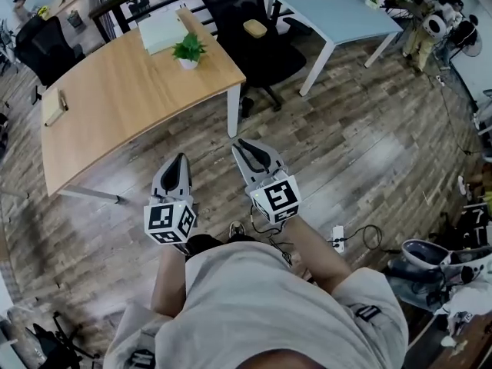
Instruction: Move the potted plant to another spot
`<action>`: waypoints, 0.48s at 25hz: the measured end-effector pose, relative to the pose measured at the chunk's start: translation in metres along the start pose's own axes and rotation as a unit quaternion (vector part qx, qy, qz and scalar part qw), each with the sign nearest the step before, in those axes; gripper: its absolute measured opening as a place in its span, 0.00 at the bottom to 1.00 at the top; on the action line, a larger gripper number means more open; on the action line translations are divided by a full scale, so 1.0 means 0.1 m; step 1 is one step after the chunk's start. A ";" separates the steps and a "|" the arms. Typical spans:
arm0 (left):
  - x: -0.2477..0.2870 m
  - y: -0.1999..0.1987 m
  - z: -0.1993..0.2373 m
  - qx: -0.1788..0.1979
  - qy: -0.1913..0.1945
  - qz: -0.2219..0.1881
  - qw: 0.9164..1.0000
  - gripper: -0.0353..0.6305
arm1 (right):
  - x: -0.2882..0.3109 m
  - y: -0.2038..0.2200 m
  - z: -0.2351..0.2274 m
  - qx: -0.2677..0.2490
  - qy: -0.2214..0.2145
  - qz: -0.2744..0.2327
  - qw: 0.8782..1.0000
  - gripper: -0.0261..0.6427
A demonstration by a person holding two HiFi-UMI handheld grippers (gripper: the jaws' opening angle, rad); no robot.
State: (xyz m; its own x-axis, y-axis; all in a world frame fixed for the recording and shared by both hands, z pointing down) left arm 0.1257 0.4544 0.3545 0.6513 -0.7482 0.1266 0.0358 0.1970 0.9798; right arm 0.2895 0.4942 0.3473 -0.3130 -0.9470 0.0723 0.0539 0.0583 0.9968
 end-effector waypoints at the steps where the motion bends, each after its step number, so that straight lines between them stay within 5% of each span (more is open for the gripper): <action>1: 0.02 0.03 -0.01 -0.001 -0.002 0.003 1.000 0.07 | 0.01 0.04 -0.04 0.003 -0.005 0.005 1.000 0.15; 12: 0.20 0.21 0.17 -0.010 -0.030 0.032 0.999 0.07 | 0.28 0.39 -0.32 0.029 -0.016 0.040 0.999 0.30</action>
State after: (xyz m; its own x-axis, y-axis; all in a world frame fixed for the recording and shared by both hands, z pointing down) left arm 0.1269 0.4330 0.3803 0.6055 -0.7705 0.1993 0.0101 0.2579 0.9661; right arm 0.3133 0.4595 0.3872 -0.3396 -0.9283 0.1515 0.0244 0.1523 0.9880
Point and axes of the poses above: the fingertips, and each gripper's own axes: x forward along the fingers, z to its left, y out of its underside, the point moved 3 cm from there along -x, backward along the fingers, and after that the axes turned 1 degree about x, right-handed, at the moved point
